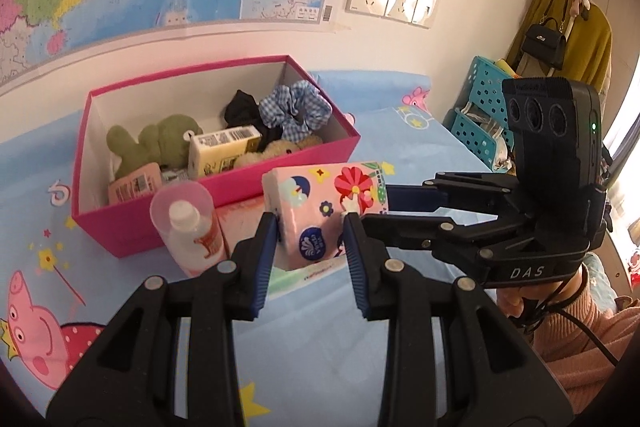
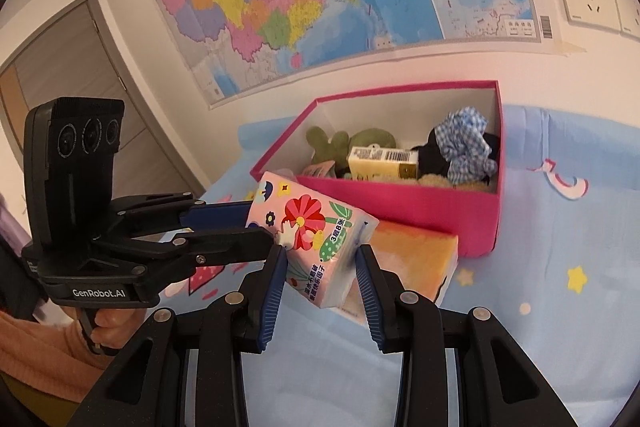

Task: Organize soft objects
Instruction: 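Lift the pink floral tissue pack and carry it over the pink box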

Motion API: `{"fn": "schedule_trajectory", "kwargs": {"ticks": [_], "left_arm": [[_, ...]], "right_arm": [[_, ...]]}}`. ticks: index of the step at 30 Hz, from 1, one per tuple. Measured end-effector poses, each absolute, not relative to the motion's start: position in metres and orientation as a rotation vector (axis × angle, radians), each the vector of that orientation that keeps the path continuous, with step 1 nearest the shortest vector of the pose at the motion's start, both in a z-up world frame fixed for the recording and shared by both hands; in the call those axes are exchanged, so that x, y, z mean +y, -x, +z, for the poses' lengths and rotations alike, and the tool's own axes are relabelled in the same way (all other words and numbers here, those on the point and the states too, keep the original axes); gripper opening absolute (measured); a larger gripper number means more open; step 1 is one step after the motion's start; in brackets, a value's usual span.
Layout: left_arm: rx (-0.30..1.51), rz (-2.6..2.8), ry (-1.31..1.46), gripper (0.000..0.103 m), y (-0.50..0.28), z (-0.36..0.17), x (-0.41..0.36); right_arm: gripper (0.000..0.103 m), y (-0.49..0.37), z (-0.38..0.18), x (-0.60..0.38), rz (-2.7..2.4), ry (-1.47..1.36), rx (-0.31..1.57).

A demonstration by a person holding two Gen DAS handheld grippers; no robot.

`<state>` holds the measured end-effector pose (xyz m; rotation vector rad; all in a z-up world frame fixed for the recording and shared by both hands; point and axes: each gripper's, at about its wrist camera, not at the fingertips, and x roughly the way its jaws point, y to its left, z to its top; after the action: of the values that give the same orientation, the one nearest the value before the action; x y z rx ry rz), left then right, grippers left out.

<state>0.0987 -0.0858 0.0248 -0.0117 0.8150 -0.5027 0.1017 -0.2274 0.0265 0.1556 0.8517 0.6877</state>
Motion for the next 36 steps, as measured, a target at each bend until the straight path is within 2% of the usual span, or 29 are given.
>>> {"fn": "schedule_trajectory", "kwargs": {"ticks": [36], "left_arm": [[0.808, -0.472, -0.002, 0.036, -0.149, 0.034, -0.08]], "right_arm": [[0.036, -0.154, 0.046, -0.217, 0.691, -0.108, 0.792]]}}
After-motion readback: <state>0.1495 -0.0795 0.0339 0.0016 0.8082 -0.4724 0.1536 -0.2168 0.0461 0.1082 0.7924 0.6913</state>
